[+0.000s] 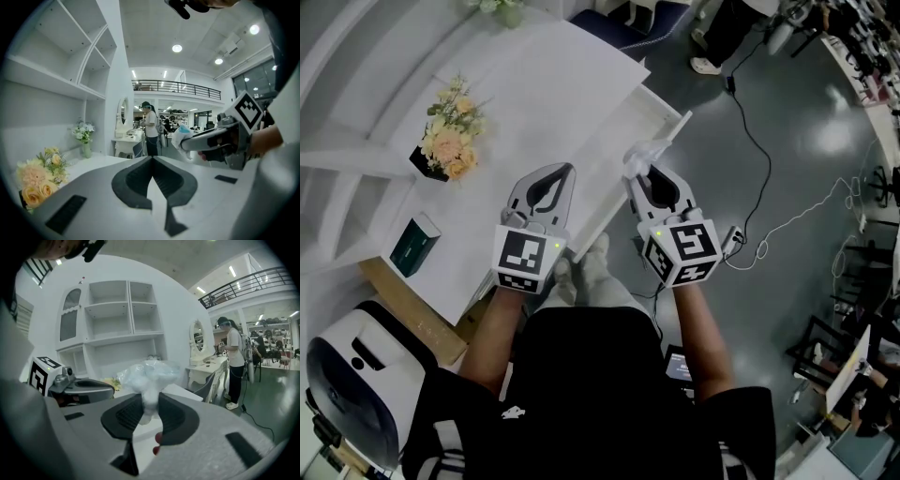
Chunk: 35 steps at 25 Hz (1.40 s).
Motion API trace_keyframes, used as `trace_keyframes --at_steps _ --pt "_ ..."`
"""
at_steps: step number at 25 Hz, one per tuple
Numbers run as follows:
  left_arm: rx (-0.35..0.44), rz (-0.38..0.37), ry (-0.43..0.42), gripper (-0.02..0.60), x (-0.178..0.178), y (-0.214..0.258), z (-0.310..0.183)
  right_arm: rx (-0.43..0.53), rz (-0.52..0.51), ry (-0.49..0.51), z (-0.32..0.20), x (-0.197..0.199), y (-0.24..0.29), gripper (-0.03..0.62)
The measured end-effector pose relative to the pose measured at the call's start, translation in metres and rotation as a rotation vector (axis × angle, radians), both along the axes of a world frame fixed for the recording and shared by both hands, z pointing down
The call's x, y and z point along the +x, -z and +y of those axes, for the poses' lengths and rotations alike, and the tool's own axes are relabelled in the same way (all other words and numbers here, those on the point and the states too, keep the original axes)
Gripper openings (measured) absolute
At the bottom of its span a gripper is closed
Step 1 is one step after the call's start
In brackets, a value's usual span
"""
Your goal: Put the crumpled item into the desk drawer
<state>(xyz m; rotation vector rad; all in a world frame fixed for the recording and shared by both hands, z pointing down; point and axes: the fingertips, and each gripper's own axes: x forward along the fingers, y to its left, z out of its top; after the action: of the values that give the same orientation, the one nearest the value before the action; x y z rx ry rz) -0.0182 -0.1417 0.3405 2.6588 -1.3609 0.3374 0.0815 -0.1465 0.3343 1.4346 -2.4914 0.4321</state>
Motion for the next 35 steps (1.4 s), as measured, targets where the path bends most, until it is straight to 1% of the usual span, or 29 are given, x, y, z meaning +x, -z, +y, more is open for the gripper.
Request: trace_keyframes --at_steps 7,16,22,28,35 --pt "-0.067 -0.011 0.026 0.006 0.001 -0.034 -0.014 -0.066 0.035 0.037 -0.018 0.003 -0.036 0.086" --pt "-0.135 -0.026 0.024 0.006 0.009 -0.072 -0.022 -0.144 0.067 0.072 -0.033 0.007 -0.079 0.086" --pt "-0.18 -0.033 0.028 0.006 0.01 -0.093 -0.021 -0.197 0.083 0.106 -0.038 0.006 -0.104 0.086" --pt "-0.218 -0.039 0.031 0.006 0.008 -0.112 -0.016 -0.244 0.109 0.154 -0.038 -0.003 -0.13 0.086" --pt "-0.246 -0.038 0.047 0.006 0.006 -0.129 -0.016 -0.302 0.139 0.212 -0.033 -0.008 -0.157 0.086"
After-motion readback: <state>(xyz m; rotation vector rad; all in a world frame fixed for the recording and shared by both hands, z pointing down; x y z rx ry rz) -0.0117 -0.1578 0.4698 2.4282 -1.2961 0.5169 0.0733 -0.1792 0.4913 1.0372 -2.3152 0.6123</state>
